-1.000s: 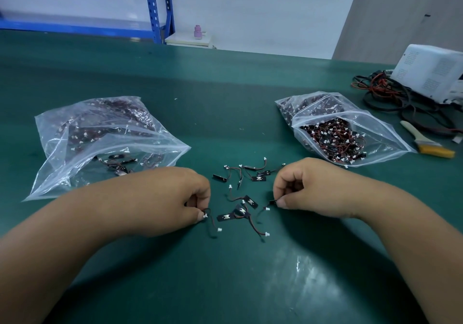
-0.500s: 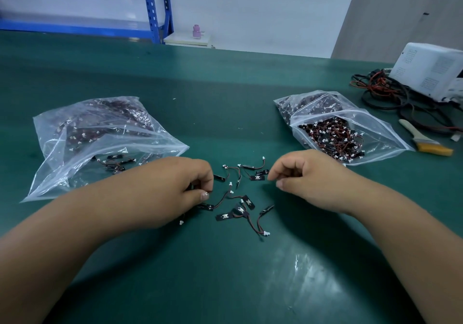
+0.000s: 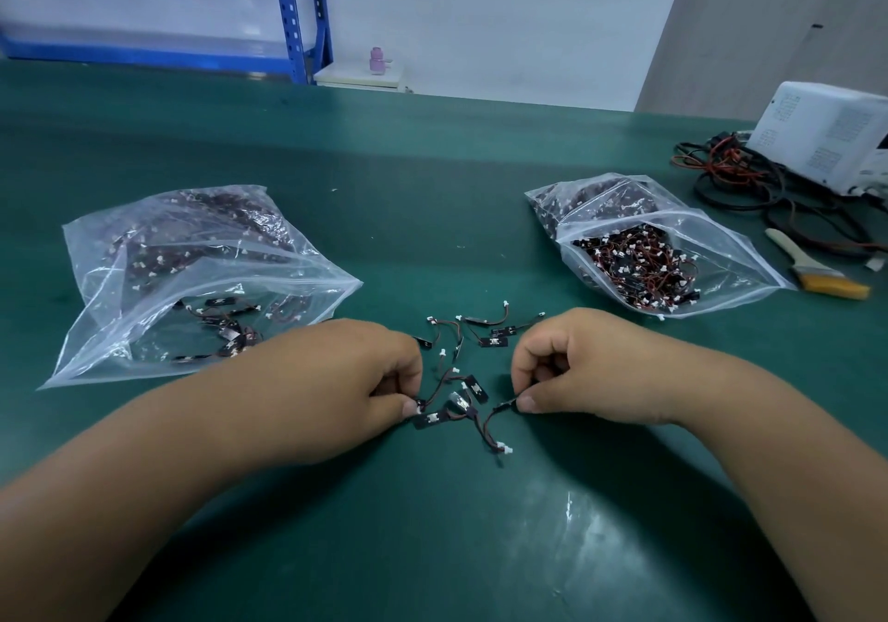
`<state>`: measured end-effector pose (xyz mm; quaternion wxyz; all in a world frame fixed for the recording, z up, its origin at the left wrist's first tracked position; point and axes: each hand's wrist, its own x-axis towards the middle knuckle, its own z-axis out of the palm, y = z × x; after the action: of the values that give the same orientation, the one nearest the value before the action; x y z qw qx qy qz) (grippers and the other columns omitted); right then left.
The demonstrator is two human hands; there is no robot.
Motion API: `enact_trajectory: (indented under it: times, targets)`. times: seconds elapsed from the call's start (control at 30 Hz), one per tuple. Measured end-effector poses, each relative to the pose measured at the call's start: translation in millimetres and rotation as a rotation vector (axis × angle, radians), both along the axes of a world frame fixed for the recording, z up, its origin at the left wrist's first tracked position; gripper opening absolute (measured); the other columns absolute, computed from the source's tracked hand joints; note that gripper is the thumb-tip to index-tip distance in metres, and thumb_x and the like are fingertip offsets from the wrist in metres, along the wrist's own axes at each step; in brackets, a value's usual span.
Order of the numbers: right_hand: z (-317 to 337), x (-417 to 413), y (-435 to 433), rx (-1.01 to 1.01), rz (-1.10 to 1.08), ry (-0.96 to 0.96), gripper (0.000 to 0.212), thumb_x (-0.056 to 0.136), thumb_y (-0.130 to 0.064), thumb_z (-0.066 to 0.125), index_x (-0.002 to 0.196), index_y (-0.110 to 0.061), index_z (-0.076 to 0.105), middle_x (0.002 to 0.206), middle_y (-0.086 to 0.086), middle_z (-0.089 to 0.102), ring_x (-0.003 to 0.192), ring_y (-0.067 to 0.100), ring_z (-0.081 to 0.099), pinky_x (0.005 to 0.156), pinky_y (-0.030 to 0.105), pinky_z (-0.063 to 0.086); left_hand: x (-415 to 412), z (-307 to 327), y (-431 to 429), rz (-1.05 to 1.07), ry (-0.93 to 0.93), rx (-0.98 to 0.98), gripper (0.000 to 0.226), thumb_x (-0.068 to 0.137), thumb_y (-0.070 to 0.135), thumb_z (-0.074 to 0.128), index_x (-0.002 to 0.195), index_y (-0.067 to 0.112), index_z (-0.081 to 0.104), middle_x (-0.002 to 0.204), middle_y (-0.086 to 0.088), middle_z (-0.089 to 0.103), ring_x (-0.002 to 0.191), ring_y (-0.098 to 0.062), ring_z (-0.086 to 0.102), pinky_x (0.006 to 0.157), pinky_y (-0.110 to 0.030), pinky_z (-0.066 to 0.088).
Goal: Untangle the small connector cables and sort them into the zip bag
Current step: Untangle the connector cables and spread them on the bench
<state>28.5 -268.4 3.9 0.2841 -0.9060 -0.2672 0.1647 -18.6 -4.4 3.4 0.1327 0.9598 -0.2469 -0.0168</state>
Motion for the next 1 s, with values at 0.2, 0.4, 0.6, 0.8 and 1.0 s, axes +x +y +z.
enact_trajectory:
  times: [0.2,0.4,0.6,0.8,1.0]
  targets:
    - [-0.4,-1.3,3.2,0.092,-0.071,-0.073,0.032,0.078,0.001,0.071,0.074,-0.032,0.071,0.069,-0.016,0.062,0.058,0.002,0.052,0.058,0.023,0.048,2.5,14.4,6.9,0.014,0.025,-0.082,0.015,0.083,0.045,0.070,0.087,0.043,0.055,0.088,0.037,0.057,0.077,0.008,0.055,0.060,-0.017,0.040]
    - [-5.4,4.5,1.0,0.187,-0.189,-0.269,0.040,0.074,0.007,0.062,0.070,-0.033,0.064,0.075,-0.027,0.057,0.061,0.002,0.050,0.059,0.011,0.038,2.2,21.9,21.5,0.029,0.185,0.113,0.018,0.081,0.043,0.074,0.087,0.045,0.056,0.079,0.034,0.062,0.073,0.010,0.057,0.057,-0.014,0.039]
    - [-13.2,14.4,-3.8,0.182,-0.245,-0.430,0.030,0.086,-0.015,0.071,0.079,-0.042,0.060,0.095,-0.016,0.058,0.090,-0.001,0.053,0.079,0.007,0.037,2.6,25.7,25.0,0.052,0.253,0.125,0.025,0.079,0.035,0.073,0.088,0.049,0.055,0.080,0.032,0.063,0.072,0.007,0.059,0.065,-0.022,0.051]
    - [-19.8,17.0,-4.9,0.165,-0.220,-0.362,0.036,0.086,-0.007,0.067,0.087,-0.042,0.064,0.104,-0.020,0.062,0.103,-0.002,0.057,0.097,0.021,0.044,0.8,23.1,23.0,0.035,0.177,0.100,0.023,0.079,0.030,0.062,0.088,0.050,0.054,0.086,0.034,0.059,0.075,0.007,0.057,0.060,-0.014,0.044]
    - [-21.8,15.9,-4.0,0.159,-0.224,-0.320,0.039,0.086,-0.006,0.064,0.109,-0.038,0.067,0.115,-0.022,0.061,0.108,-0.007,0.054,0.094,0.007,0.037,2.1,20.3,22.7,0.030,0.169,0.115,0.016,0.079,0.035,0.064,0.086,0.045,0.055,0.085,0.034,0.058,0.075,0.006,0.056,0.062,-0.017,0.046]
